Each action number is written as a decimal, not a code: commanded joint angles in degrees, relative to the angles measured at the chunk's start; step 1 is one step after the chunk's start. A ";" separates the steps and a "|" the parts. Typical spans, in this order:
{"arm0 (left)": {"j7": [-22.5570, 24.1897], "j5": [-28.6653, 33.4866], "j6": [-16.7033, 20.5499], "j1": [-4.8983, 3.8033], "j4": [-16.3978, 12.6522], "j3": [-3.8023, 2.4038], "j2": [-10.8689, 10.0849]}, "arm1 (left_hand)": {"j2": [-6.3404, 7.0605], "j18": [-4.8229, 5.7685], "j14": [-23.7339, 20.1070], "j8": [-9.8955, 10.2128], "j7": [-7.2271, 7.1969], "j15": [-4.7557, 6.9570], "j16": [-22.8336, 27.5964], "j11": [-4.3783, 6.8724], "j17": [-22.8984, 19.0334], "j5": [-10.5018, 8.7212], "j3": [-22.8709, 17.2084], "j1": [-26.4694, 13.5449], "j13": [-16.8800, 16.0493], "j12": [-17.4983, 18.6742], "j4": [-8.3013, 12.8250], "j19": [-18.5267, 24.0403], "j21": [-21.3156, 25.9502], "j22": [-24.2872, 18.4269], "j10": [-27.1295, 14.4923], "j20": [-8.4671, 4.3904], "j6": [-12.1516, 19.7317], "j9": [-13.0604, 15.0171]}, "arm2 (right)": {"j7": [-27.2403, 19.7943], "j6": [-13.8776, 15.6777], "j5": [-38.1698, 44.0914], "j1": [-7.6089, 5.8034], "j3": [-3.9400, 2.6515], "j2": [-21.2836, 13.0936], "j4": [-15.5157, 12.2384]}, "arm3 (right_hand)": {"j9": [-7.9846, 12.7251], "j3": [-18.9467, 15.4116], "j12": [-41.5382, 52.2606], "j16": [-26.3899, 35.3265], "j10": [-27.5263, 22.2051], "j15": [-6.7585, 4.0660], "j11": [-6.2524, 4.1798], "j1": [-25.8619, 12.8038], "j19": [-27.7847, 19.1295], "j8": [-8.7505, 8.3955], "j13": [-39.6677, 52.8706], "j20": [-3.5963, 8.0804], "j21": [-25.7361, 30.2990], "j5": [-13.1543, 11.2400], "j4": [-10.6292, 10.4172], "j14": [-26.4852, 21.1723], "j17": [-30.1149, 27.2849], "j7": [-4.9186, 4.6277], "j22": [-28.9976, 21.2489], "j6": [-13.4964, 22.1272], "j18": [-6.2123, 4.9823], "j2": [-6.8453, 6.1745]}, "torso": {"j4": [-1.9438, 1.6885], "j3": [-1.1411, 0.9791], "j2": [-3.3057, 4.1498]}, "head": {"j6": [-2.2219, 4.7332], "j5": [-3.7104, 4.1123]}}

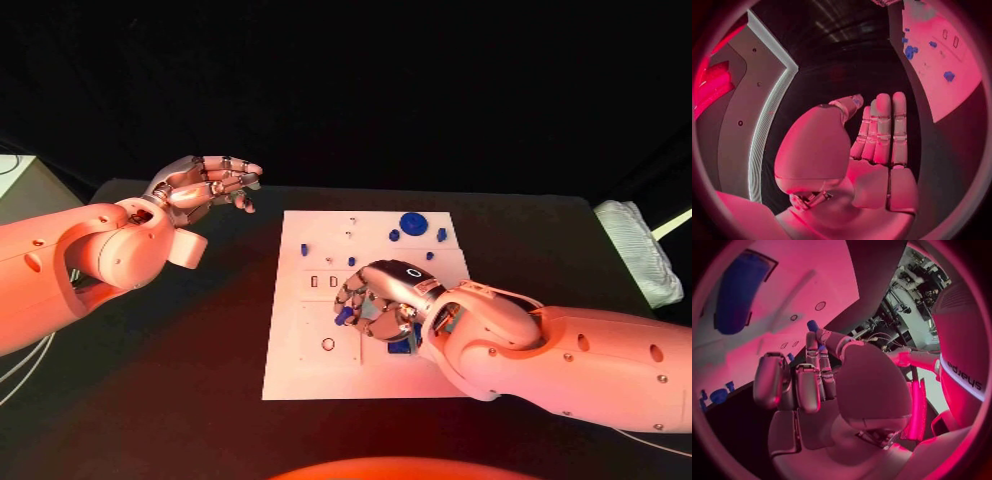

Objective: Assemble the parts on the task board

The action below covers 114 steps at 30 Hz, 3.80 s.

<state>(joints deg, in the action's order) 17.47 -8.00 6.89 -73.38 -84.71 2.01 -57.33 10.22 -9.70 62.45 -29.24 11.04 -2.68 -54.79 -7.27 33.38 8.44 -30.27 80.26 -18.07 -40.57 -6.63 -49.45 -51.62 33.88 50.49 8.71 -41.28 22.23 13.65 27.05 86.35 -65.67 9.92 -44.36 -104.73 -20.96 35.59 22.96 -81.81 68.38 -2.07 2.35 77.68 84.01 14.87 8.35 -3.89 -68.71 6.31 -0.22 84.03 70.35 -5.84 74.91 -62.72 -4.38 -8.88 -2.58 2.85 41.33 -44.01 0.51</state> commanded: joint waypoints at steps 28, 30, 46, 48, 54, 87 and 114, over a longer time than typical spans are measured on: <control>0.36 0.20 -0.75 0.10 0.47 -0.02 0.92 | -0.06 -0.76 -0.04 0.13 1.01 -0.51 -0.32 -0.12 -0.05 -0.22 -0.01 -0.46 0.05 -0.07 0.22 -0.44 0.21 -0.06 -0.32 0.13 0.33 -0.05 | 1.39 -1.32 -7.69 -6.39 -0.25 -15.68 0.09 | -1.88 0.56 -0.31 -0.72 0.06 -0.43 -0.61 -0.65 1.70 1.20 0.38 0.55 -1.84 -0.55 0.36 2.53 1.01 -0.02 8.16 -0.44 0.90 0.01 | 0.20 0.00 0.03 | 0.23 1.57; 0.37 0.20 -0.74 0.11 0.48 -0.02 0.92 | -0.06 -0.76 -0.04 0.13 1.01 -0.51 -0.32 -0.12 -0.05 -0.22 -0.01 -0.46 0.05 -0.07 0.22 -0.44 0.21 -0.06 -0.32 0.13 0.33 -0.05 | 1.44 -1.53 -7.54 -6.34 -0.20 -15.43 0.29 | -1.94 0.58 -0.31 -0.77 0.10 -0.44 -0.63 -0.66 1.73 1.24 0.40 0.55 -2.00 -0.59 0.39 2.55 1.13 0.00 8.22 -0.45 0.93 0.00 | 0.16 -0.01 0.04 | 0.25 1.57; 0.42 0.18 -0.83 0.18 0.49 -0.02 0.95 | -0.06 -0.76 -0.04 0.13 1.01 -0.51 -0.32 -0.12 -0.05 -0.22 -0.01 -0.46 0.05 -0.07 0.22 -0.44 0.21 -0.06 -0.32 0.13 0.33 -0.05 | 2.70 -0.80 -4.76 -4.97 0.02 -11.27 3.01 | -2.05 0.69 -0.32 -0.83 0.19 -0.48 -0.67 -0.64 1.76 1.31 0.46 0.57 -2.16 -0.64 0.45 2.58 1.25 0.03 8.29 -0.45 0.95 0.05 | 0.20 0.01 0.01 | 0.09 1.37; 0.42 0.18 -0.84 0.19 0.49 -0.02 0.95 | -0.06 -0.76 -0.04 0.13 1.01 -0.51 -0.32 -0.12 -0.05 -0.22 -0.01 -0.46 0.05 -0.07 0.22 -0.44 0.21 -0.06 -0.32 0.13 0.33 -0.05 | 2.82 -0.82 -4.59 -4.77 0.03 -10.97 3.26 | -2.10 0.73 -0.32 -0.85 0.24 -0.49 -0.68 -0.64 1.77 1.34 0.48 0.58 -2.21 -0.66 0.48 2.59 1.29 0.03 8.32 -0.46 0.96 0.06 | 0.19 -0.01 0.01 | 0.04 1.31; 0.40 0.17 -0.84 0.20 0.49 -0.02 0.90 | -0.06 -0.76 -0.04 0.13 1.01 -0.51 -0.32 -0.12 -0.05 -0.22 -0.01 -0.46 0.05 -0.07 0.22 -0.44 0.21 -0.06 -0.32 0.13 0.33 -0.05 | 3.01 -1.00 -4.32 -4.32 0.07 -10.28 3.75 | -2.10 0.73 -0.32 -0.85 0.24 -0.49 -0.68 -0.64 1.77 1.34 0.48 0.58 -2.21 -0.66 0.48 2.59 1.29 0.03 8.32 -0.46 0.96 0.06 | 0.24 0.05 -0.02 | -0.12 1.21; 0.33 0.17 -0.82 0.20 0.46 -0.02 0.73 | -0.10 -0.77 0.01 0.08 1.04 -0.53 -0.48 -0.14 -0.08 -0.23 0.10 -0.50 0.22 -0.19 0.38 -0.52 0.25 -0.09 -0.42 0.17 0.40 -0.22 | 4.08 -2.05 -3.11 -3.47 0.16 -9.11 5.47 | -2.26 0.85 -0.36 -0.93 0.34 -0.51 -0.69 -0.68 1.80 1.42 0.55 0.61 -2.35 -0.68 0.56 2.63 1.46 0.02 8.39 -0.43 0.98 0.04 | 0.22 0.04 -0.05 | -0.49 1.00; 0.25 0.17 -0.77 0.21 0.46 -0.02 0.65 | -0.15 -0.77 -0.02 0.03 1.06 -0.56 -0.57 -0.17 -0.12 -0.23 0.20 -0.59 0.37 -0.29 0.46 -0.56 0.30 -0.12 -0.51 0.19 0.45 -0.37 | 4.48 -3.26 -2.24 -2.96 0.22 -8.10 7.17 | -2.45 0.96 -0.44 -0.89 0.44 -0.51 -0.67 -0.81 1.75 1.51 0.62 0.63 -2.11 -0.75 0.61 2.60 1.31 -0.02 8.34 -0.39 0.94 0.00 | 0.23 0.03 -0.04 | -0.78 0.93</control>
<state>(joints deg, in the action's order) 17.43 -8.01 6.87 -73.15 -84.15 2.02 -56.71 10.22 -9.70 62.45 -29.24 11.04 -2.68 -55.06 -7.49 33.31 8.44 -30.04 80.25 -17.75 -40.57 -6.40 -49.66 -51.64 33.81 50.27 8.92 -41.28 21.92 17.86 25.32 83.36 -68.72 10.09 -52.51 -97.62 -20.96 36.21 22.77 -82.47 68.70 -2.06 2.03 77.14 84.01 14.87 8.91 -3.49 -70.88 5.43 0.55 84.03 71.71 -5.91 74.93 -62.65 -4.40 -9.42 -2.33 2.89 41.28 -44.74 1.44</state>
